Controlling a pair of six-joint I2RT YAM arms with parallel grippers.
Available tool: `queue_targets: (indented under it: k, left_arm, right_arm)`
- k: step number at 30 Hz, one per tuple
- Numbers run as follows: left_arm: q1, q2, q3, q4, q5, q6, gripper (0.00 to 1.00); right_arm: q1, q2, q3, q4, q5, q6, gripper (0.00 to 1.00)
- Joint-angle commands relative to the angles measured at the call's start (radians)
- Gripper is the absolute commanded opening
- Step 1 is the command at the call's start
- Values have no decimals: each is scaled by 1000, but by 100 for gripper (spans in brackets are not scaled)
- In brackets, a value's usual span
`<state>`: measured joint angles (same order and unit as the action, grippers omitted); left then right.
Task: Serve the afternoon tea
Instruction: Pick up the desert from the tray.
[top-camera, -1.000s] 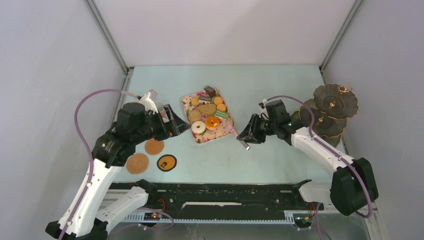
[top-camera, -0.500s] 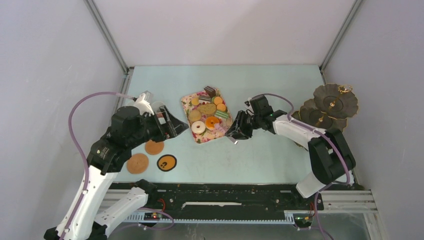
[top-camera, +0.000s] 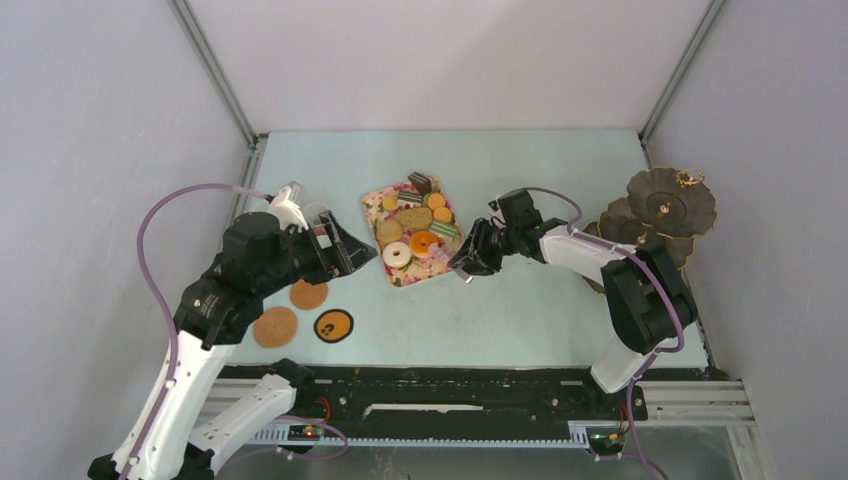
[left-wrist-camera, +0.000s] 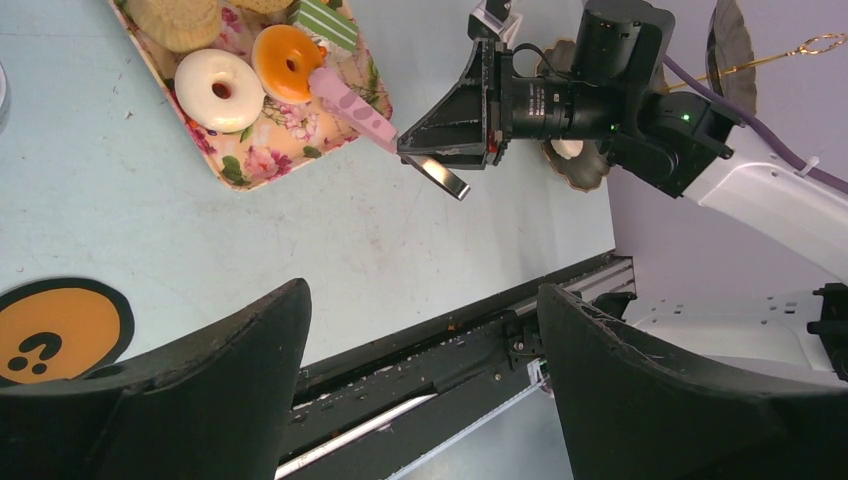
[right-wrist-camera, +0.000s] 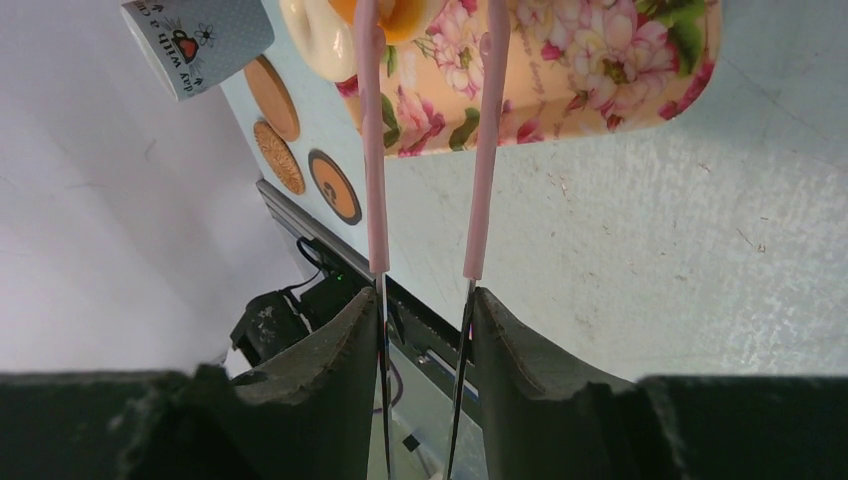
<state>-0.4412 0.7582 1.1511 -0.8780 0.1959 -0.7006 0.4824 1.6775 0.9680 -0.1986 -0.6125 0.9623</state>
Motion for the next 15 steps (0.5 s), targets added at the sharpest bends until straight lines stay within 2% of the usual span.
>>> queue_targets:
  k: [1, 15]
  left_arm:
    - [-4, -3, -5, 20, 10, -10, 90]
    - [-2, 12, -8, 30, 19, -5, 90]
  right_arm:
    - [-4, 8, 40, 73, -37, 18, 39]
    - [-16, 85, 40, 172, -80, 125, 39]
